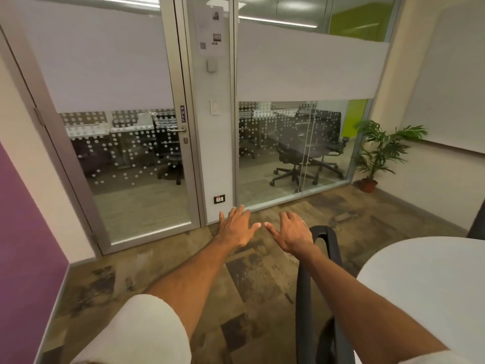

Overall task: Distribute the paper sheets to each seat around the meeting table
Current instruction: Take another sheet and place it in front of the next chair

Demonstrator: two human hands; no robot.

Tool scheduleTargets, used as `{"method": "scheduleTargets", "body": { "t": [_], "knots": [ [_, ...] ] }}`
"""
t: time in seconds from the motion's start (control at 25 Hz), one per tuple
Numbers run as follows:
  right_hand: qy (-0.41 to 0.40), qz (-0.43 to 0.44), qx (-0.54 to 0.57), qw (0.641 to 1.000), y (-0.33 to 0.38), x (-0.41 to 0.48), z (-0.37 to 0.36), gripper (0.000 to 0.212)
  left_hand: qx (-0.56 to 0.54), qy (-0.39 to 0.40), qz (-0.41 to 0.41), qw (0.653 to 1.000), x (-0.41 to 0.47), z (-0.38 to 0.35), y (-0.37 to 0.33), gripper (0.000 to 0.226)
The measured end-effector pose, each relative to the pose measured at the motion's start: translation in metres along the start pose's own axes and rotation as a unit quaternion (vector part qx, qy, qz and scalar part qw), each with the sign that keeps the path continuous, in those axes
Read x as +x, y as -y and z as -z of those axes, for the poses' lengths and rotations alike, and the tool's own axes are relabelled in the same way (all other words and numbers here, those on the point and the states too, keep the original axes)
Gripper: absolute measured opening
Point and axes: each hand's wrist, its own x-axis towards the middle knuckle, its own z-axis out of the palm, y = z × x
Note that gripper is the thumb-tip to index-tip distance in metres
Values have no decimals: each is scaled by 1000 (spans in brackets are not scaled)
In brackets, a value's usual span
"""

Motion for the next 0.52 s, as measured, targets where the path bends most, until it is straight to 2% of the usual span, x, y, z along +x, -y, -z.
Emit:
{"method": "scheduleTargets", "body": {
  "t": [0.28,0.52],
  "knots": [
    [-4,-58,-25,998,-6,103,-41,69,1,17,-45,999,124,-19,24,63],
    [-15,-129,-58,990,-7,203,-70,79,3,37,-102,994,246,-32,57,65]
  ]
}}
